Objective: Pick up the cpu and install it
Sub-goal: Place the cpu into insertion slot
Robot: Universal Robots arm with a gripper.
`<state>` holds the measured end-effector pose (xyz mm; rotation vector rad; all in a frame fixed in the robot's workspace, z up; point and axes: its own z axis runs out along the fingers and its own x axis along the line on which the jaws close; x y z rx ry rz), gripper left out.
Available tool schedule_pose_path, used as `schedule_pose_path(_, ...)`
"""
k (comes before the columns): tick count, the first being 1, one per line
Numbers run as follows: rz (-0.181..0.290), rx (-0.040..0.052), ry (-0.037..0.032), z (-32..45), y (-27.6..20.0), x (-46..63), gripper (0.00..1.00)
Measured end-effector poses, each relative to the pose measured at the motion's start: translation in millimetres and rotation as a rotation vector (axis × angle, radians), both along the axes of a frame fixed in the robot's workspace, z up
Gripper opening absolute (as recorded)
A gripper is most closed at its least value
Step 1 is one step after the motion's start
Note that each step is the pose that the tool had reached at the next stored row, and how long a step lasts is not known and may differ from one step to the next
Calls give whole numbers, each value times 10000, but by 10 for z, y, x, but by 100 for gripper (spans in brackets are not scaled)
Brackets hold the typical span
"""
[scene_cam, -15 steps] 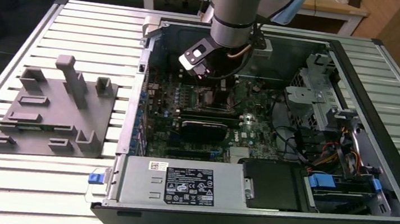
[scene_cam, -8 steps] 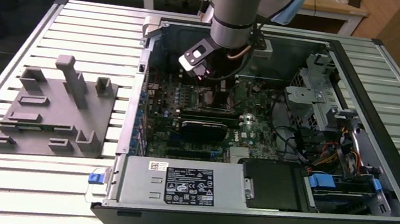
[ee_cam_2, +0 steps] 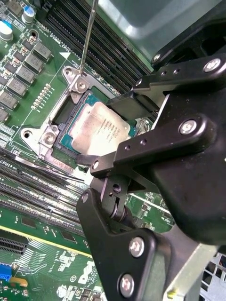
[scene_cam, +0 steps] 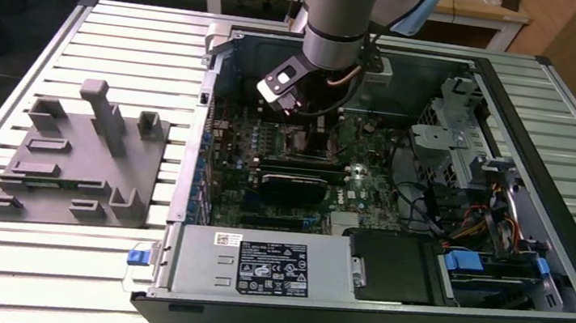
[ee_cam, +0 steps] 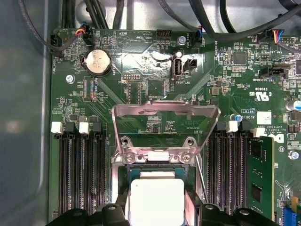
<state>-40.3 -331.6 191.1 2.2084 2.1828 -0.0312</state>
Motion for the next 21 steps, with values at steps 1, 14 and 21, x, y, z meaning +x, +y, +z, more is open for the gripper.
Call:
schedule_pose_path(1,-33,0,0,0,0,0,54)
schedule_pose_path(14,-135,-1,0,-22,0,7,54)
schedule_pose_path(21,-134,5,-4,-19,1,8,61)
